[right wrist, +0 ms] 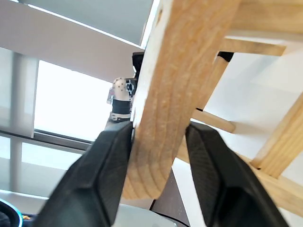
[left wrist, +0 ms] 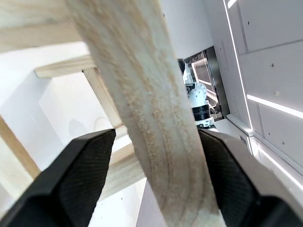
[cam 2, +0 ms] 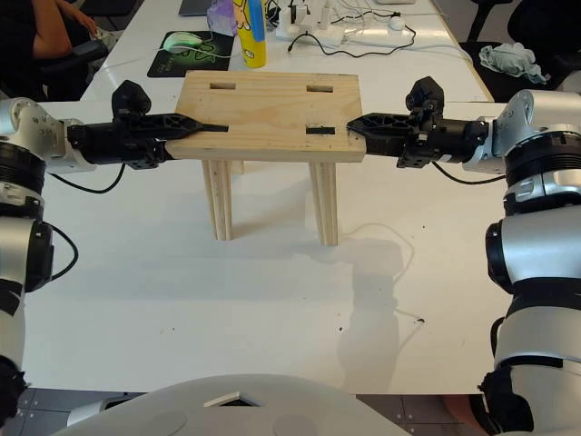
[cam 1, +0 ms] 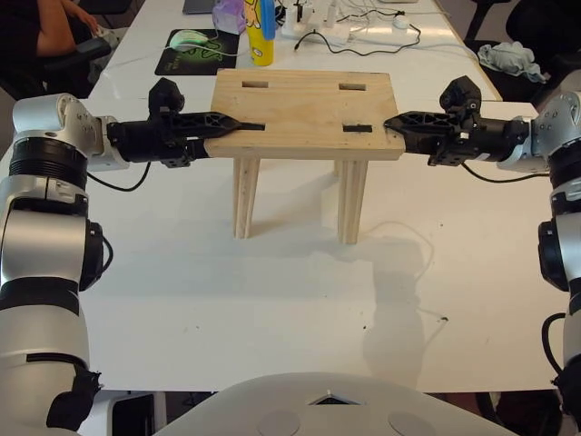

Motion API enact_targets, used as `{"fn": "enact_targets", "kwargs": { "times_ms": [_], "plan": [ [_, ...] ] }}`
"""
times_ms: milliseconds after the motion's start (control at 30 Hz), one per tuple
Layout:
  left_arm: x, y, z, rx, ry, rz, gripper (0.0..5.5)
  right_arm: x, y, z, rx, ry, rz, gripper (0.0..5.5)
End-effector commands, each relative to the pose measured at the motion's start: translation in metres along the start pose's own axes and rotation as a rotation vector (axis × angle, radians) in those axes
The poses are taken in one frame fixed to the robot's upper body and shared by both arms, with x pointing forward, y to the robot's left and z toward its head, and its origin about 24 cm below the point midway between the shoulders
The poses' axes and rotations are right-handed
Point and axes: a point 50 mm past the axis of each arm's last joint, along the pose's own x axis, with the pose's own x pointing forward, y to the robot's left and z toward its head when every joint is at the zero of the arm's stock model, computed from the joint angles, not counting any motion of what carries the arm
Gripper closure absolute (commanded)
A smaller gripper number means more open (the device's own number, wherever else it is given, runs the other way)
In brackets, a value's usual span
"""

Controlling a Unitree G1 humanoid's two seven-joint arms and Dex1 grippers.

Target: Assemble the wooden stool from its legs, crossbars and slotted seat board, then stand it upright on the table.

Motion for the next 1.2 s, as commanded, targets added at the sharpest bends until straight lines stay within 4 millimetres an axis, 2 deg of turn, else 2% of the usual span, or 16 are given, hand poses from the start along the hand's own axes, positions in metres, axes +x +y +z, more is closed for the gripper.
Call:
{"fn": "enact_targets", "kwargs": {
  "times_ms": [33,200,333,400,467,533,600,633,667,700,800,867,933,1033,1100,1200],
  "plan": [
    [-0.014,-0.007,0.013,0.046,-0.127,-0.002,1.68,-0.016,-0.005,-0.001,0.031,-0.094,-0.004,2.75],
    [-0.028,-0.026,0.028,0.103,-0.326,-0.141,0.95,-0.029,0.000,-0.003,0.033,-0.189,0.117,1.98],
    [-0.060,-0.014,0.017,0.119,-0.419,-0.102,0.40,-0.045,-0.002,-0.007,-0.015,-0.276,0.176,1.40],
    [-0.081,-0.006,0.010,0.165,-0.516,-0.058,0.15,-0.062,-0.012,-0.011,-0.084,-0.350,0.138,1.14],
    [-0.105,0.010,0.008,0.344,-0.718,0.123,0.10,-0.083,-0.034,-0.023,-0.196,-0.430,0.009,0.91],
    [-0.112,0.020,-0.008,0.513,-0.855,0.304,0.10,-0.098,-0.059,-0.037,-0.251,-0.560,-0.133,0.91],
    [-0.099,0.038,-0.043,0.682,-0.882,0.617,0.10,-0.097,-0.094,-0.056,-0.340,-0.621,-0.441,0.91],
    [-0.088,0.045,-0.060,0.759,-0.879,0.745,0.10,-0.094,-0.110,-0.067,-0.381,-0.614,-0.663,0.91],
    [-0.076,0.048,-0.075,0.811,-0.895,0.818,0.10,-0.089,-0.120,-0.075,-0.481,-0.608,-0.844,0.91],
    [-0.063,0.050,-0.086,0.885,-0.874,0.865,0.10,-0.079,-0.121,-0.079,-0.598,-0.626,-0.904,0.91],
    [-0.039,0.056,-0.105,1.005,-0.860,0.979,0.10,-0.042,-0.121,-0.085,-0.721,-0.713,-0.916,0.91],
    [-0.036,0.061,-0.103,1.003,-0.903,1.051,0.10,-0.029,-0.128,-0.090,-0.728,-0.747,-1.058,0.91],
    [-0.039,0.065,-0.096,1.005,-0.945,1.134,0.10,-0.026,-0.132,-0.090,-0.768,-0.777,-1.200,0.91],
    [-0.038,0.063,-0.095,1.062,-0.951,1.183,0.10,-0.017,-0.129,-0.092,-0.928,-0.671,-1.270,0.91],
    [-0.037,0.065,-0.110,1.106,-0.863,1.176,0.10,-0.016,-0.128,-0.108,-0.992,-0.609,-1.228,0.91],
    [-0.052,0.068,-0.139,1.121,-0.734,1.185,0.10,-0.021,-0.127,-0.139,-1.014,-0.479,-1.146,0.91]
  ]
}}
